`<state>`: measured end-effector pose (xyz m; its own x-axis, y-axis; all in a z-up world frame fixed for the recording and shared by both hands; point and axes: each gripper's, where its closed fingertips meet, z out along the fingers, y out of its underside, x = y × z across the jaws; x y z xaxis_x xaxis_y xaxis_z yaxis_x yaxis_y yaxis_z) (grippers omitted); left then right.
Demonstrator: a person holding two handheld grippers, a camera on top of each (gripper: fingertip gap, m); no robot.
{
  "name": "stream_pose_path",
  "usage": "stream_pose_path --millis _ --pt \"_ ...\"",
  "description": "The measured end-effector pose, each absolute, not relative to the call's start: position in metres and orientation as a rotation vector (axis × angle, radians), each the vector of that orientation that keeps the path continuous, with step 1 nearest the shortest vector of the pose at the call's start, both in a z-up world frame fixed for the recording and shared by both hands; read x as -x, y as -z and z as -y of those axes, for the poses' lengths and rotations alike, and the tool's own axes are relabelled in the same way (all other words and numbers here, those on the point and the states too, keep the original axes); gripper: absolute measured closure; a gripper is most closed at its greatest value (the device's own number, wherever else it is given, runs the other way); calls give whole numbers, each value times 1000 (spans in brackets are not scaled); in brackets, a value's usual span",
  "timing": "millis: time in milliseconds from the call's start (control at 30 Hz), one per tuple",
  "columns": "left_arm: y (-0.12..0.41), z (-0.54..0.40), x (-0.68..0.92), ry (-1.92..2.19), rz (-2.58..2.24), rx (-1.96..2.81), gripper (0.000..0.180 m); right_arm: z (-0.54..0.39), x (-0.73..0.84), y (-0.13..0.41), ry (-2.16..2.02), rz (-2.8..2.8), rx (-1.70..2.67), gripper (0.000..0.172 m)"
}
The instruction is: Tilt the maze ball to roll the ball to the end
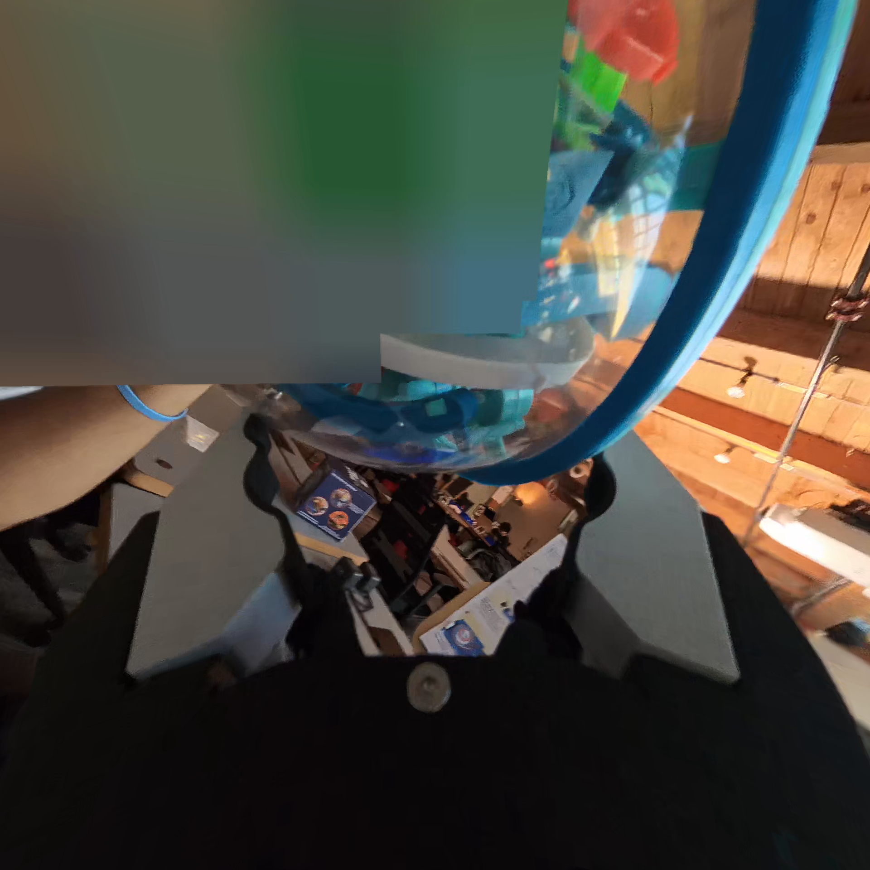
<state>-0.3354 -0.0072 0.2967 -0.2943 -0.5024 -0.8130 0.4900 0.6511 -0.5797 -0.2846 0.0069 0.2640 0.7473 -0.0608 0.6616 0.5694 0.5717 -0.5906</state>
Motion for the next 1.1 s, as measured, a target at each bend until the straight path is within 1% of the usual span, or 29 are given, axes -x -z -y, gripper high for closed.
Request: stream_pose_path --millis 200,300,400,567,633,933,1100 --pt "-305 -14 299 1041 -1668 398 30 -33 262 -253 0 502 1076 39" --pt "-299 -25 287 1073 -1680 501 30 -44 256 -242 -117 450 1134 39" --pt "-293 -30 278 1054 -1690 547 30 -53 252 -230 -199 424 1167 39" --pt "-287 -23 272 947 -1705 480 30 -61 250 -218 -242 450 1134 40" --pt "-286 -22 274 933 -1707 452 30 -60 250 -220 -223 461 1116 40" --pt "-276 -5 304 958 -1650 134 30 -34 257 -229 139 539 967 40" --pt "-274 2 315 986 -1626 4 30 -23 263 -231 282 554 958 40"
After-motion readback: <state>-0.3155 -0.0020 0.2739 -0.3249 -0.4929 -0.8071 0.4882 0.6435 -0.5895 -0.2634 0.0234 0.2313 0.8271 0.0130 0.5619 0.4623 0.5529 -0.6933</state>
